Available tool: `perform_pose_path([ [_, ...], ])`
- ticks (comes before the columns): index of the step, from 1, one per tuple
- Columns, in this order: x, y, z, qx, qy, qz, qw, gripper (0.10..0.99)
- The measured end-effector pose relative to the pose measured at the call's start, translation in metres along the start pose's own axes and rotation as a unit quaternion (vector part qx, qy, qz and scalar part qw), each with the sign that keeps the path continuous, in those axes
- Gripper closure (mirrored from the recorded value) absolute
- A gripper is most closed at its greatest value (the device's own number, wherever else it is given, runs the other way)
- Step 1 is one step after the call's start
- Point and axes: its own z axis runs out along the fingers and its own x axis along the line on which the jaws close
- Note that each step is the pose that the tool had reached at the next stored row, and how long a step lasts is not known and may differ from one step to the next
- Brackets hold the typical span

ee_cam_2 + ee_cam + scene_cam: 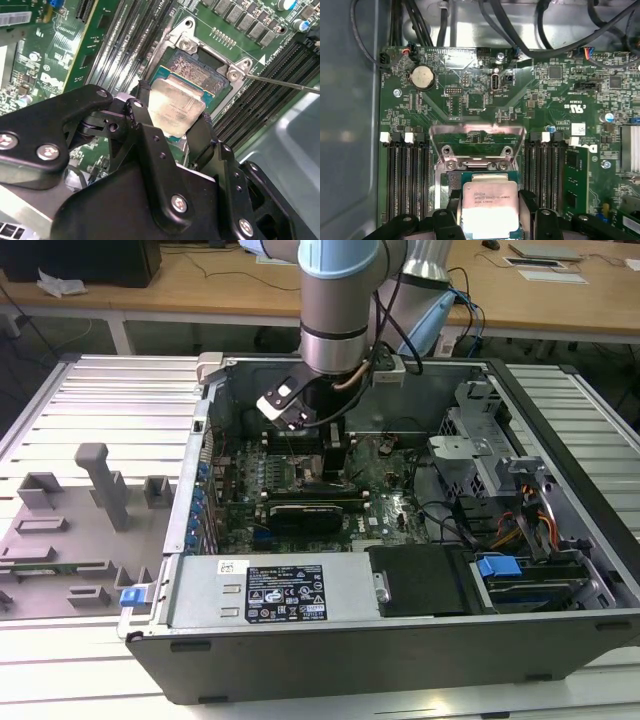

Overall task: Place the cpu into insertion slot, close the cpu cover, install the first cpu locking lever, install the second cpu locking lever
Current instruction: 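Place the cpu into insertion slot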

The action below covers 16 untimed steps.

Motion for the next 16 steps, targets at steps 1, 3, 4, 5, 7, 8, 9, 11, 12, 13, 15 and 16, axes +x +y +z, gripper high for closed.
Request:
perform_pose_path([
  [1,0.002,-0.0003,0.0013,0.0,0.0001,0.0,1.0,0.545],
  [3,0.0044,-0.0009,0.0028,0.0,0.0001,0.0,1.0,0.545],
  [4,0.0055,-0.002,0.0039,-0.0001,0.0001,0.0,1.0,0.545],
  [5,0.0059,-0.003,0.0046,-0.0001,0.0001,0.0,1.0,0.545],
  [7,0.0064,-0.0043,0.0065,0.0,0.0001,0.0,1.0,0.545],
  [8,0.0066,-0.0049,0.0073,0.0,0.0001,-0.001,1.0,0.545],
  [9,0.0074,-0.0062,0.0094,-0.0001,0.0001,-0.001,1.0,0.545],
  [11,0.0077,-0.0069,0.0121,-0.0001,0.0001,-0.001,1.0,0.545],
  [12,0.0078,-0.007,0.0138,-0.0001,0.0001,-0.001,1.0,0.545],
  [13,0.0078,-0.0071,0.0149,-0.0001,0.0001,-0.001,1.0,0.545],
  [15,0.0079,-0.0072,0.0151,0.0001,0.0,0.0,1.0,0.545],
  [16,0.0081,-0.0072,0.0154,0.0,0.0,0.002,1.0,0.545],
])
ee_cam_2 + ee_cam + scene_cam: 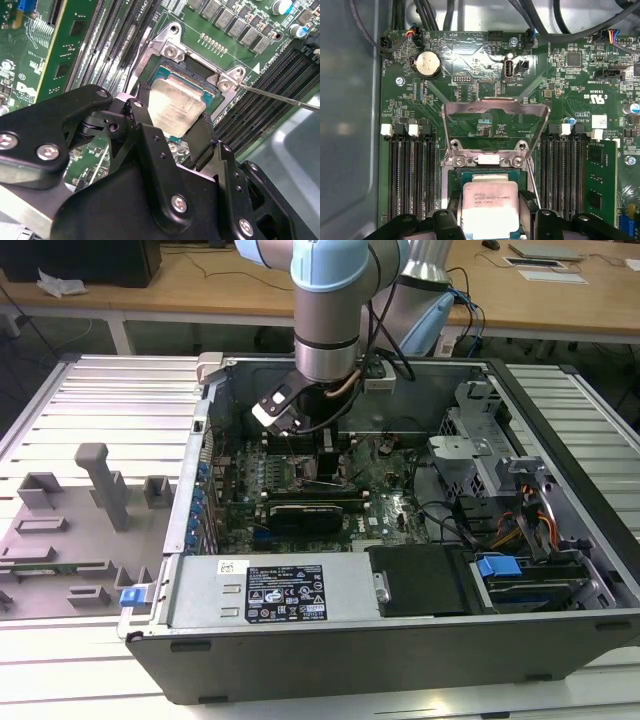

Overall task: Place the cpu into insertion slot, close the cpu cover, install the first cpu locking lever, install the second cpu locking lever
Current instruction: 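Place the cpu into insertion slot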

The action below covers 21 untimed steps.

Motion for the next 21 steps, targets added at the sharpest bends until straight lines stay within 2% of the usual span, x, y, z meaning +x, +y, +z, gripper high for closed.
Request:
perform_pose_path([
  [21,0.0039,-0.0009,0.0031,0.0001,-0.0005,0.012,0.9999,0.533],
])
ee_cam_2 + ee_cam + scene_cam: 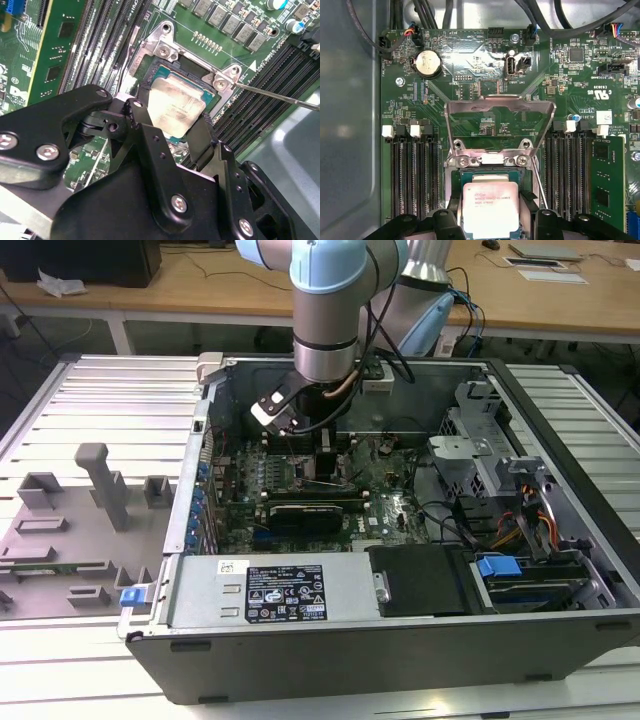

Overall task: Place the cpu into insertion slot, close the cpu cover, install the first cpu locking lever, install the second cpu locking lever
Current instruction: 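Place the cpu into insertion slot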

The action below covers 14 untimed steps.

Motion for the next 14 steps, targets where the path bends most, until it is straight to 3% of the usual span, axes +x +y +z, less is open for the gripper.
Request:
perform_pose_path([
  [1,0.0,0.0,0.0,0.0,-0.0001,0.0,1.0,0.533],
  [2,0.0,0.0,0.0,0.0,-0.0001,0.0,1.0,0.471],
  [9,0.0001,0.0002,-0.0041,-0.0001,-0.0035,0.0,1.0,0.471],
  [14,0.0,0.0002,-0.0042,-0.0002,-0.0152,-0.001,0.9999,0.471],
])
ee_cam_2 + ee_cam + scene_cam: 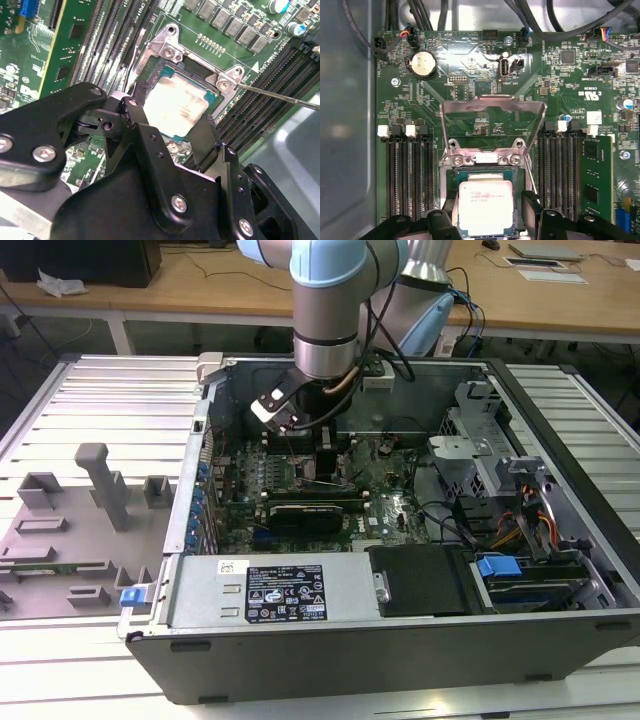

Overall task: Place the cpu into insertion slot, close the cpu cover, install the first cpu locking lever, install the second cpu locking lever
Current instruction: 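Place the cpu into insertion slot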

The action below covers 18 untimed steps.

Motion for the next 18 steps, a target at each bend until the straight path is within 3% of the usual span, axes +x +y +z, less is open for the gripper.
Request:
perform_pose_path([
  [4,0.0001,0.0001,-0.0013,0.0,-0.001,0.0,1.0,0.471],
  [11,-0.0008,0.0008,-0.0174,0.0,-0.0011,0.0,1.0,0.471],
  [16,-0.0008,0.0008,-0.018,0.0,-0.0011,0.0,1.0,0.471],
  [17,-0.0008,0.0008,-0.0181,0.0,-0.001,0.0,1.0,0.482],
  [18,-0.0008,0.0008,-0.0181,0.0,-0.001,0.0,1.0,0.549],
])
